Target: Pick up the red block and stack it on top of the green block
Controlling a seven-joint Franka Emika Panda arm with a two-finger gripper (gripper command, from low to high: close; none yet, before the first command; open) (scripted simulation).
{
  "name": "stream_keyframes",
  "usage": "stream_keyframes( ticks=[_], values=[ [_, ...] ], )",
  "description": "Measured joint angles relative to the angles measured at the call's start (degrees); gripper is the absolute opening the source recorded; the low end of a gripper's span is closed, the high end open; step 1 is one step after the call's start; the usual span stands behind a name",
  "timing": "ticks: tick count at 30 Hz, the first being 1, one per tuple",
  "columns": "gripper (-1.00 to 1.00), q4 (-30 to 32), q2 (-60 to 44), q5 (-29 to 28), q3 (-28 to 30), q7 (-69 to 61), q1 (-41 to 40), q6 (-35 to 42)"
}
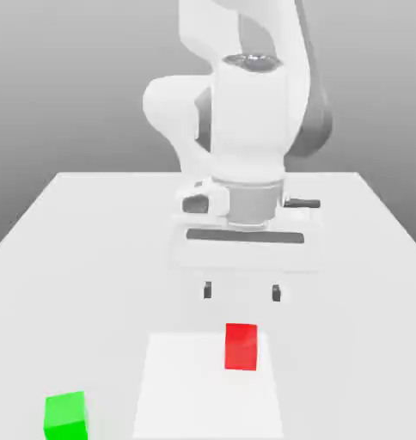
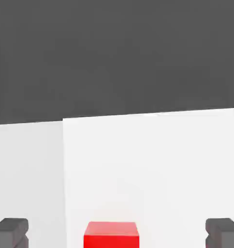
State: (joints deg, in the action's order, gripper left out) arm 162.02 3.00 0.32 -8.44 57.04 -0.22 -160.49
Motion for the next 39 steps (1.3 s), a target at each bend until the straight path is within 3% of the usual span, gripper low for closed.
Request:
stream_keyframes(
  ticks=[6, 7, 14, 21, 25, 35, 39],
  values=[
    [0.0, -0.71, -12.45, -5.4, 2.98, 4.32, 1.72, -10.32],
    [-1.0, -0.96, -14.49, -6.29, 4.26, 4.95, 2.77, -12.05],
    [-1.0, -1.03, -14.99, -6.65, 4.54, 5.24, 2.97, -12.51],
    [-1.0, 0.77, -2.33, -0.09, 1.9, 0.51, 2.07, -1.71],
    [-1.0, -5.57, -3.8, 2.14, 6.17, 2.89, 1.59, 3.08],
    [-1.0, -26.14, -14.1, 3.33, 16.6, 14.47, -10.67, 13.6],
    [-1.0, -28.36, -21.55, 5.35, 16.59, 14.18, -12.33, 8.52]
  ],
)
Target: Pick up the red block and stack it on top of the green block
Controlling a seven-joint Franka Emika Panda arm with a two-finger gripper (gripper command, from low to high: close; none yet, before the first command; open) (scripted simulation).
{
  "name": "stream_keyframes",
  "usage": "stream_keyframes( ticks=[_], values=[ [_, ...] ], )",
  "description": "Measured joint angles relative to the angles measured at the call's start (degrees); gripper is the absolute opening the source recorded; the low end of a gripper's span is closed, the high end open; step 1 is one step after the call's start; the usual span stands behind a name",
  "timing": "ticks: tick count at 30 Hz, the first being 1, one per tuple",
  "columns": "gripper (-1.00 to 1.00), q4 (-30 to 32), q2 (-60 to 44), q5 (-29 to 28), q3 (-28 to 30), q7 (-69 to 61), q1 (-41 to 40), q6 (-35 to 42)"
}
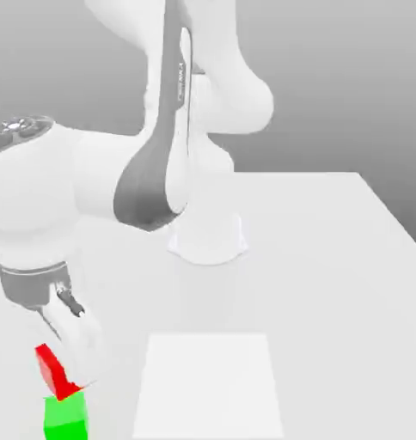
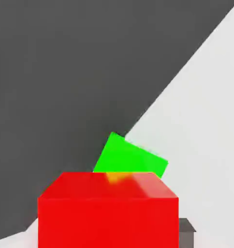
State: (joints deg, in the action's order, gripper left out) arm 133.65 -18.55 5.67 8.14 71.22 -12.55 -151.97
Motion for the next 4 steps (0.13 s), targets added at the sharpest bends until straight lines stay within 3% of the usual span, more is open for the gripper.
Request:
stream_keyframes(
  ticks=[1, 4],
  values=[
    [1.0, -0.14, -1.57, 0.46, -0.3, -0.3, -0.27, -1.41],
    [1.0, -0.14, -1.57, 0.46, -0.3, -0.3, -0.27, -1.41]
  ],
)
